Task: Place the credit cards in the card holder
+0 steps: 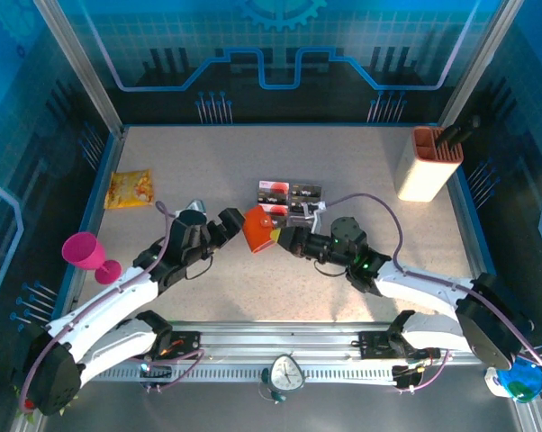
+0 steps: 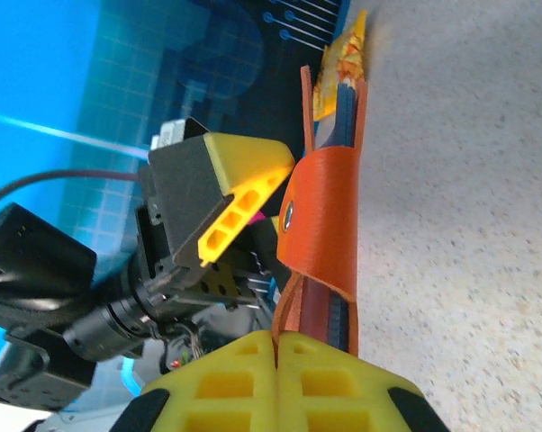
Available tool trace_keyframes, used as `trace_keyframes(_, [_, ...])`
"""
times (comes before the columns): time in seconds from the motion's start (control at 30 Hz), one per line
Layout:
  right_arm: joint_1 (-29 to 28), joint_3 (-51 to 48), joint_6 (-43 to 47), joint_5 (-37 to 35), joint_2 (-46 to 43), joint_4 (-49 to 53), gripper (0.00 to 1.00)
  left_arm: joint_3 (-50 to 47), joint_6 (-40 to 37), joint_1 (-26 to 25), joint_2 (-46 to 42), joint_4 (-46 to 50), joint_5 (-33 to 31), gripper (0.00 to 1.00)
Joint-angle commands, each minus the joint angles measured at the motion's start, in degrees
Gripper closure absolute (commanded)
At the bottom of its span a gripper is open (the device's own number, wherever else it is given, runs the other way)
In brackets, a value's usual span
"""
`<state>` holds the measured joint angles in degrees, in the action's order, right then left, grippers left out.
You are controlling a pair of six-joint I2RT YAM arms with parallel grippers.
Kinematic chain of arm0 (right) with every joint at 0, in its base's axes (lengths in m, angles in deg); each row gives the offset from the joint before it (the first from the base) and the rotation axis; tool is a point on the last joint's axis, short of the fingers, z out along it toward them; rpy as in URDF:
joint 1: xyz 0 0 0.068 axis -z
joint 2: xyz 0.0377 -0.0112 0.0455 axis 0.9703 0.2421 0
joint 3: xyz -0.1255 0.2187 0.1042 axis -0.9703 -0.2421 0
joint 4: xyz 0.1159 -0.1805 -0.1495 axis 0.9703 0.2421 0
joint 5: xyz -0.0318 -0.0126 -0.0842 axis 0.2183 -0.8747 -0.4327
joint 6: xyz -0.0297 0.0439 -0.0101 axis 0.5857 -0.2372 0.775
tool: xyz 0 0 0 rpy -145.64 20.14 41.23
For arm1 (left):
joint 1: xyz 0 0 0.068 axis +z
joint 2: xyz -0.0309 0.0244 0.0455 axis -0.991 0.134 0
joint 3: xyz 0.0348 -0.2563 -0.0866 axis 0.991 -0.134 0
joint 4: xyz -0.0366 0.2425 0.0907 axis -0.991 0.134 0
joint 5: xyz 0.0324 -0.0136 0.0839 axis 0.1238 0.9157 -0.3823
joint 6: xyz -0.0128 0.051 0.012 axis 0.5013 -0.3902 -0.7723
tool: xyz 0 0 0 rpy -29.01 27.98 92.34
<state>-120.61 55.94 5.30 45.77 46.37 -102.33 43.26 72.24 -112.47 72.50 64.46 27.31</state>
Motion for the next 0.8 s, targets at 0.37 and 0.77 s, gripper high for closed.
trace_keyframes(0.37, [-0.6, 1.5, -13.0, -0.2, 11.9, -23.9, 1.0, -6.6, 9.4, -0.5, -2.3, -19.5, 1.2, 0.15])
trace_keyframes(0.77, [-1.3, 1.6, -13.9, -0.3, 13.5, -25.6, 1.0, -7.0, 10.0, -0.7, 0.2, -23.9, 1.5, 0.36])
